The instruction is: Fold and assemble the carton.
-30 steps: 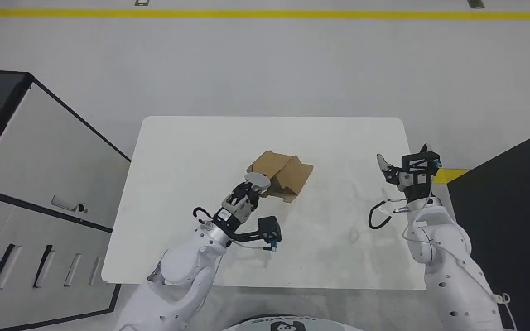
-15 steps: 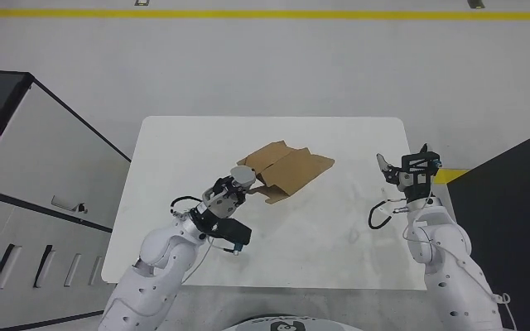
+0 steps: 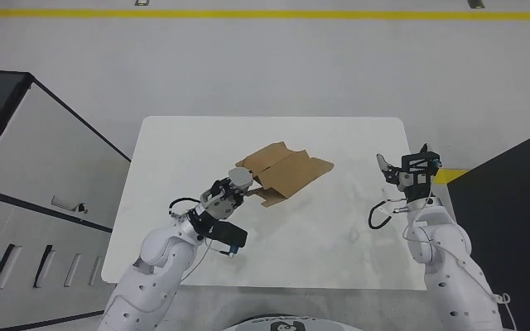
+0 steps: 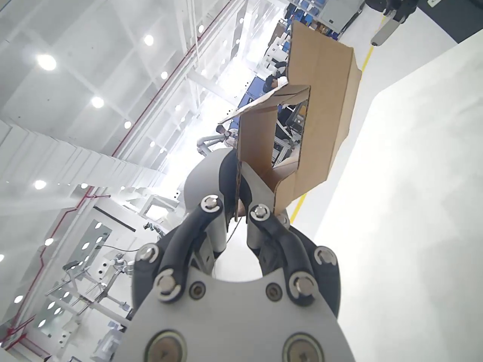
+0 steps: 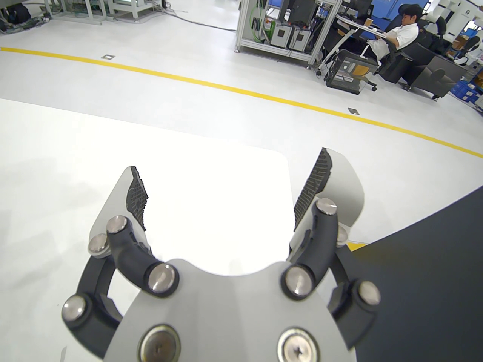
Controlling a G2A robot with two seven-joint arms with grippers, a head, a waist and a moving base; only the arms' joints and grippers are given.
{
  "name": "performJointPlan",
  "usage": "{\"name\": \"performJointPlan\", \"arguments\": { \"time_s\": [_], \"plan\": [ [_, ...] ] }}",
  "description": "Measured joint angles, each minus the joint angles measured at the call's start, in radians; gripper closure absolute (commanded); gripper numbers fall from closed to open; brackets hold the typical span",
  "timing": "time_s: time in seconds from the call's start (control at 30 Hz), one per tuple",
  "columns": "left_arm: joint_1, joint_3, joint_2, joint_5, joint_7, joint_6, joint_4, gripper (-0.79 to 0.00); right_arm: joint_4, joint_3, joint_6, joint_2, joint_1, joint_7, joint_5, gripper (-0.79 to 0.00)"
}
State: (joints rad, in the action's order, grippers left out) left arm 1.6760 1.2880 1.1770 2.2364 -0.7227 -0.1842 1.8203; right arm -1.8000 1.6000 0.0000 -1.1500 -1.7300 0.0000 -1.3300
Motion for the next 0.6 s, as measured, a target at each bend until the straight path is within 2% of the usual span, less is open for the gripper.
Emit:
{"name": "performJointPlan", "arguments": {
  "time_s": [0.1,0.3,0.37,0.6],
  "plan": [
    [-0.007,0.013,-0.001,-0.116,-0.133,-0.028,-0.032,0.000,0.000,0.000,0.000,0.000,0.000,0.000,0.000,-0.785],
    [-0.027,0.011,0.000,-0.289,-0.354,-0.003,-0.074,0.000,0.000,0.000,0.000,0.000,0.000,0.000,0.000,-0.785],
    [-0.032,0.009,0.001,-0.326,-0.389,0.006,-0.077,0.000,0.000,0.000,0.000,0.000,0.000,0.000,0.000,-0.785],
    [-0.037,0.009,0.002,-0.331,-0.382,0.006,-0.079,0.000,0.000,0.000,0.000,0.000,0.000,0.000,0.000,-0.785]
  ]
}}
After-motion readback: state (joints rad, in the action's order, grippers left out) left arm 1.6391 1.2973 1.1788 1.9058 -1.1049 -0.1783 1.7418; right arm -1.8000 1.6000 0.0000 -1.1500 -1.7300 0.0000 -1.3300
